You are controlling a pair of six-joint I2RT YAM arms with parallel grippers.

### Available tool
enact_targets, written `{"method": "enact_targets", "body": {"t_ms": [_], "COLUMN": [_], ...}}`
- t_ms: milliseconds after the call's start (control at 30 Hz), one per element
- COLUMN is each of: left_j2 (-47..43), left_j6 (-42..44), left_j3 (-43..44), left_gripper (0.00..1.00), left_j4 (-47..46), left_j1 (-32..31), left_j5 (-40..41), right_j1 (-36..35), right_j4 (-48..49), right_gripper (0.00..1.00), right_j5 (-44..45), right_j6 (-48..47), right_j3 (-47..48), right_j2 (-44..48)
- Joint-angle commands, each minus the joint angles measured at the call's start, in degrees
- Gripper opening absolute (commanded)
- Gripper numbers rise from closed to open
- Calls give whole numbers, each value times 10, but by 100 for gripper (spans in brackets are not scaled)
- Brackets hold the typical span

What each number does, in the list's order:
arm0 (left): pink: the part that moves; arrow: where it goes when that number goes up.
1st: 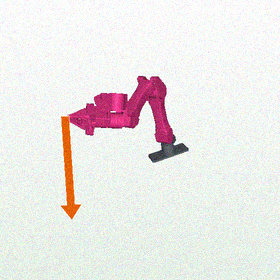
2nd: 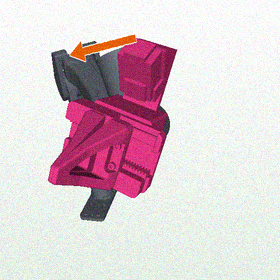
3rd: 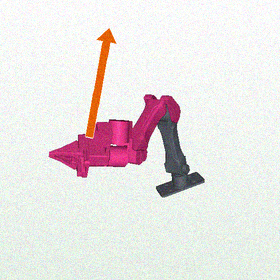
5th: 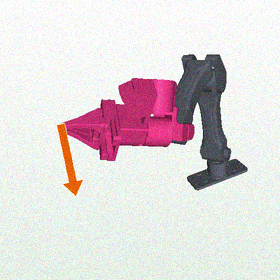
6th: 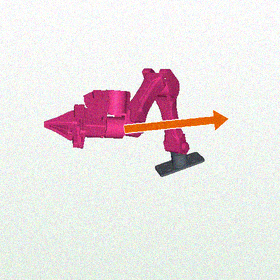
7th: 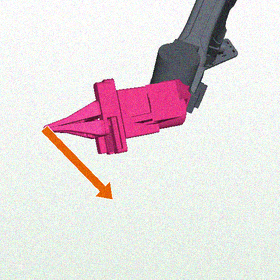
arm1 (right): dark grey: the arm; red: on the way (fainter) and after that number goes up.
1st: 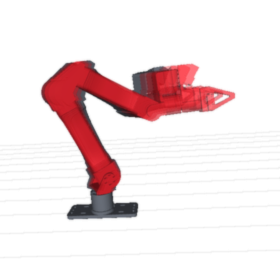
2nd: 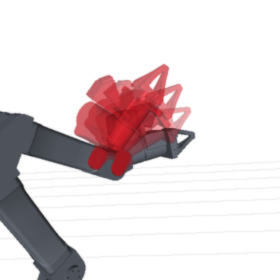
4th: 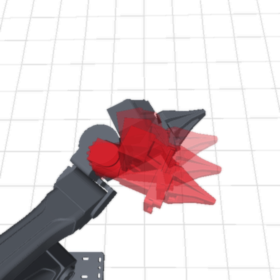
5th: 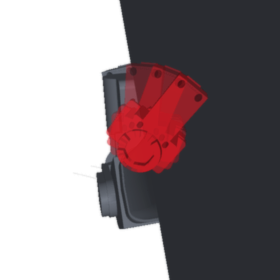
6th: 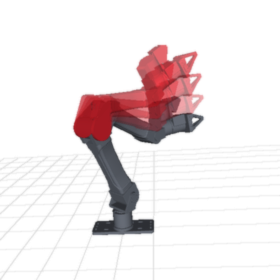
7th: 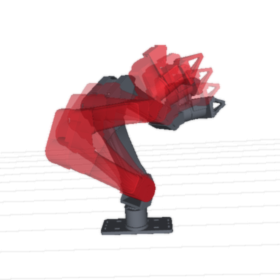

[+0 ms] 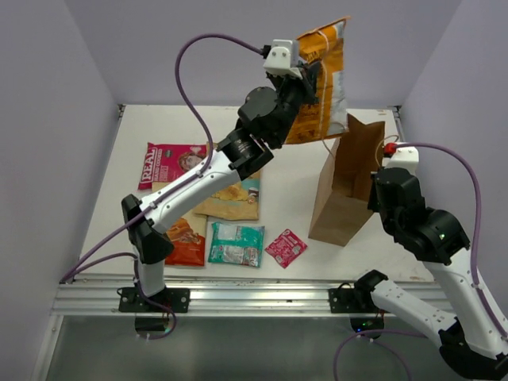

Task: Place the snacks into the paper bag

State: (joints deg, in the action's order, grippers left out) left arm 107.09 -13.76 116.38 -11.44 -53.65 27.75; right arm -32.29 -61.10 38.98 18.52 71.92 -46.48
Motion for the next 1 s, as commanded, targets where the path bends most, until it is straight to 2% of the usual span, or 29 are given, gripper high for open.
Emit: {"method": "enact_targets", "body": {"t_ms": [0,200,433,800,967], "left_j2": [7,36,56,74,74], "left_j6": [97,104,64,59,52], "left_j3": [101,167,144,148,141], "left_gripper": [0,0,0,0,0], "left_j4": [-45,-85,-98,-117,-132], "left_j1": [-35,-65,-76,-101,-107], "left_j5": [63,50,24,18,-16], "right_j1": [1,1,1,1,2], "right_j4": [14,12,9,12,14], "right_gripper": [0,0,0,0,0], "right_j5": [-29,-39,-37,-38,-42], "right_j6": [-7,-4,-3,-3,-2], "right_j3": [-6,-6,-7,-20,-23], "right_j2": [-8,-6,-1,4,5]}}
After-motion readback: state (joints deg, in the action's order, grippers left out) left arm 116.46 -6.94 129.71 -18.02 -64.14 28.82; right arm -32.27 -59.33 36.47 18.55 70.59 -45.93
